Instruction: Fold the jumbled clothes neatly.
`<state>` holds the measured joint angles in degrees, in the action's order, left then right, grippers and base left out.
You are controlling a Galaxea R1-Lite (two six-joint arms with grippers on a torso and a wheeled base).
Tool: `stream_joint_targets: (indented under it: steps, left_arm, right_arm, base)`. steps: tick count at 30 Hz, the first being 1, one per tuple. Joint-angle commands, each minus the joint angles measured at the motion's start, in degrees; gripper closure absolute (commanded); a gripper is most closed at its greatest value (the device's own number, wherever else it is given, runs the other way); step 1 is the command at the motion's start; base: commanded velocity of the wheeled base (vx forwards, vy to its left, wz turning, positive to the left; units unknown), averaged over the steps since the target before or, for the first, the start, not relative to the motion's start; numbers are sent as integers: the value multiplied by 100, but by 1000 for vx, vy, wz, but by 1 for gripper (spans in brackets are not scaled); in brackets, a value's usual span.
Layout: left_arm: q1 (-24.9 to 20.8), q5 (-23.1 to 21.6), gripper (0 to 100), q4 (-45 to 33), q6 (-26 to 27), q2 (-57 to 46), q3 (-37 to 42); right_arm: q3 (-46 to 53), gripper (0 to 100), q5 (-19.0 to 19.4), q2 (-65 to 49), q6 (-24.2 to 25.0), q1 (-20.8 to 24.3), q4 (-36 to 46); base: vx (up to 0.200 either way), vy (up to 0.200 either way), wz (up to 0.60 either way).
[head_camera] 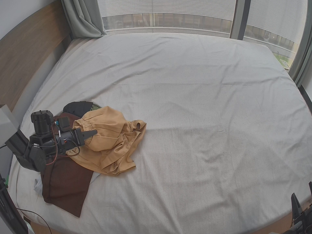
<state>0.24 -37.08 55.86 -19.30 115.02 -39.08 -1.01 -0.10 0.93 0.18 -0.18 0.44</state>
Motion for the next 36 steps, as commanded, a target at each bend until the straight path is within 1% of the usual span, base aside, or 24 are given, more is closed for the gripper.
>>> stream_joint_targets:
  steps: [1, 7, 23, 25, 29, 36]
  left_arm:
    - [-297, 43, 100, 39, -109, -551, 182]
    - [-561, 70, 100, 39, -118, -937, 516]
    - [-675, 114, 100, 48, -83, -1535, 1025]
    - [-763, 122, 100, 118, -57, -1526, 1061]
    - [-815, 219, 100, 338, -144, -1649, 1263]
    - [-1009, 351, 100, 364, -496, -2018, 1386]
  right_arm:
    - [84, 0, -8, -66, 8, 1, 0]
    - [84, 0, -8, -66, 8, 1, 0]
    - [84, 0, 1, -66, 8, 1, 0]
    - [84, 0, -8, -66, 8, 1, 0]
    - [92, 0, 1, -66, 8, 1, 0]
    - [84, 0, 1, -66, 8, 1, 0]
  base:
    - [0, 0, 0]
    - [0, 0, 0]
    - [0, 0, 0]
    - [0, 0, 0]
    - [0, 0, 0]
    - [0, 0, 0]
